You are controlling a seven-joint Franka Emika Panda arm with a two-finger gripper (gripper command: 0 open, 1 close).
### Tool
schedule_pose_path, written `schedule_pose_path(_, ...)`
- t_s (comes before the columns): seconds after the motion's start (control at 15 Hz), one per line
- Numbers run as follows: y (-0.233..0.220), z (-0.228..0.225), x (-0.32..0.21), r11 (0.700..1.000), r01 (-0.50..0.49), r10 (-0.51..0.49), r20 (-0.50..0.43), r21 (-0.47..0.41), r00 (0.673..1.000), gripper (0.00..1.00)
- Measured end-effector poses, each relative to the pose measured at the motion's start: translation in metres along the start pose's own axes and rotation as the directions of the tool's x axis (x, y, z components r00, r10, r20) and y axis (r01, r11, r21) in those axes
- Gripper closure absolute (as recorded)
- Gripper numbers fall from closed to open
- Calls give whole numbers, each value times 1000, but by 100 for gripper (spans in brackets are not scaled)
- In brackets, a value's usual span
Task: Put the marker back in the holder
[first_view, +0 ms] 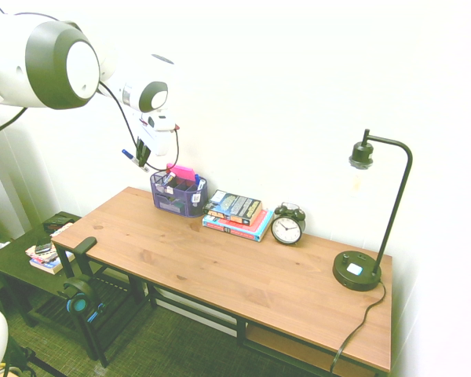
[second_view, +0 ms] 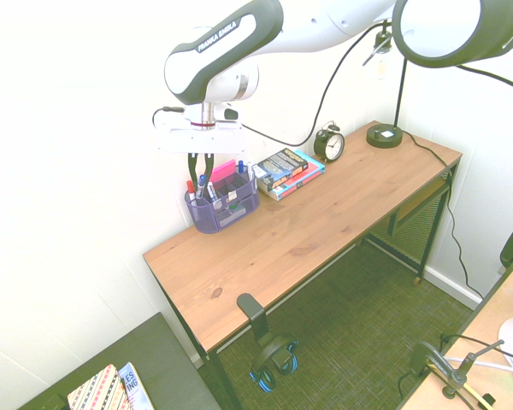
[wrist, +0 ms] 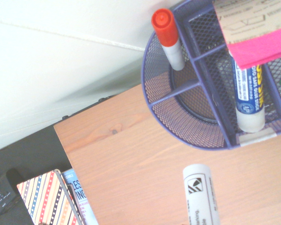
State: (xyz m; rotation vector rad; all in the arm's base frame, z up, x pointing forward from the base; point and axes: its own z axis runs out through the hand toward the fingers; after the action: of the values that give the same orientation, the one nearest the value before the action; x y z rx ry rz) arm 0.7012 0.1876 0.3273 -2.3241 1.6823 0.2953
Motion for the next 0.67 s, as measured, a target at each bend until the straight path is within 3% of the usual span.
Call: schedule_pose_path(0.67,-21,22,21,1000,-17,17,-8,-25,1000,100)
